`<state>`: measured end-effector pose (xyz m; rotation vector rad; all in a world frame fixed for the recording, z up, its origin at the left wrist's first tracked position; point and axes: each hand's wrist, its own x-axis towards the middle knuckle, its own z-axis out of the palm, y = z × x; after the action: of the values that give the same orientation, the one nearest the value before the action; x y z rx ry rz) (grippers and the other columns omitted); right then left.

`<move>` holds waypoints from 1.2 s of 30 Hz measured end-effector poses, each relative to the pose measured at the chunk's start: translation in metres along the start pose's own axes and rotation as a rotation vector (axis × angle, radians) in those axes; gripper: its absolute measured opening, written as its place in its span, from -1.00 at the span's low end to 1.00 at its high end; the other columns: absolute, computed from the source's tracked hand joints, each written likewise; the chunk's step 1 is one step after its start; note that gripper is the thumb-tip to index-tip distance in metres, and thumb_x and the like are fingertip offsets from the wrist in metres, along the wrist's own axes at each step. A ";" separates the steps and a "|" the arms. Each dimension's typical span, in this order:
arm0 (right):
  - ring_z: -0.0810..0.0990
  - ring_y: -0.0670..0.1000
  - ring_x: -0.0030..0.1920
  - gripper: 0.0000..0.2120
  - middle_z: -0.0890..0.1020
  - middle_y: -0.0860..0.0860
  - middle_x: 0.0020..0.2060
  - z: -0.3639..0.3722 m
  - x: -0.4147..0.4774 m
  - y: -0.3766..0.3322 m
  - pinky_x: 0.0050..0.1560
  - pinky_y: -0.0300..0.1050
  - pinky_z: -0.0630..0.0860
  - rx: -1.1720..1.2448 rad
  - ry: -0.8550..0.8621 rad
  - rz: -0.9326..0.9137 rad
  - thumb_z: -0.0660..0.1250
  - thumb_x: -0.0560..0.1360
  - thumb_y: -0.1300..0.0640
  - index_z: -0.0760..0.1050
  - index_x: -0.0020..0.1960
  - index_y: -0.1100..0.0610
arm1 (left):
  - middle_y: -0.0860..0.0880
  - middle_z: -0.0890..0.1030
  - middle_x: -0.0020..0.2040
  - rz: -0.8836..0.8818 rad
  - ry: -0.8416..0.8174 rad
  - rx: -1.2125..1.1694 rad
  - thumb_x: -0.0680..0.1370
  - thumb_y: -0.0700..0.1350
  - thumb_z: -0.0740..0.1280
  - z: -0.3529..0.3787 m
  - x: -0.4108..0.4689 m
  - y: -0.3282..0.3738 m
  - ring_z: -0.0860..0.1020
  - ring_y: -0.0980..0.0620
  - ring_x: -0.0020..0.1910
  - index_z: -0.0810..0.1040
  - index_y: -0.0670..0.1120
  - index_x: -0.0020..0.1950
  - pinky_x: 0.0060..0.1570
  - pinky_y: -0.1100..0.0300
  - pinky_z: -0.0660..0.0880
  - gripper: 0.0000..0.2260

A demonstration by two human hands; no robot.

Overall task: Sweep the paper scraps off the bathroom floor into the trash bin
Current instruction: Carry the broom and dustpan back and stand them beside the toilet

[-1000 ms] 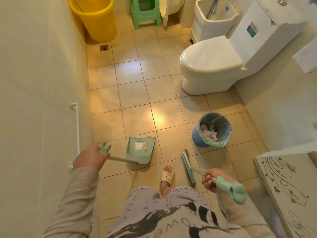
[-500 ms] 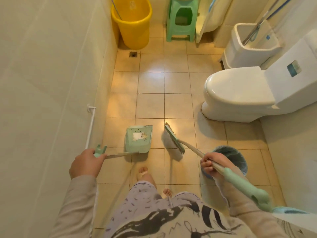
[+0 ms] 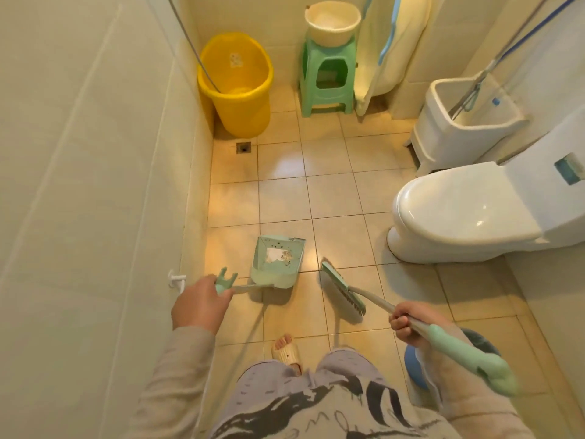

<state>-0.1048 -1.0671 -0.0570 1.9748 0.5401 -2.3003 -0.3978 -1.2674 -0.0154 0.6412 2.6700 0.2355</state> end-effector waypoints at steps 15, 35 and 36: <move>0.25 -0.08 -0.76 -0.78 0.27 0.03 -0.69 0.053 0.059 -0.188 -0.72 -0.42 0.21 0.223 0.019 -0.034 -0.04 0.52 0.38 0.21 -0.22 0.15 | -0.13 0.66 -0.11 0.172 -0.020 0.030 0.51 0.09 0.32 -0.020 0.196 0.118 0.58 -0.19 -0.10 0.57 -0.05 0.01 -0.27 0.14 0.41 -0.76; 0.26 -0.09 -0.75 -0.78 0.33 0.08 -0.61 0.113 0.101 -0.445 -0.71 -0.41 0.20 0.335 0.064 -0.201 0.00 0.51 0.40 0.28 -0.26 0.22 | -0.12 0.63 -0.18 0.348 -0.082 0.146 0.55 0.04 0.30 -0.064 0.452 0.321 0.59 -0.13 -0.21 0.56 -0.10 0.13 -0.22 0.08 0.58 -0.74; 0.25 -0.08 -0.75 -0.78 0.32 0.07 -0.66 0.117 0.103 -0.452 -0.70 -0.41 0.19 0.345 0.071 -0.204 0.00 0.51 0.40 0.28 -0.26 0.21 | -0.10 0.63 -0.19 0.396 -0.082 0.152 0.55 0.03 0.31 -0.067 0.468 0.332 0.59 -0.11 -0.22 0.56 -0.10 0.14 -0.24 0.09 0.58 -0.73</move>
<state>-0.3564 -0.6610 -0.0424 2.2525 0.3857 -2.6052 -0.6759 -0.7612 -0.0249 1.2000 2.4771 0.1082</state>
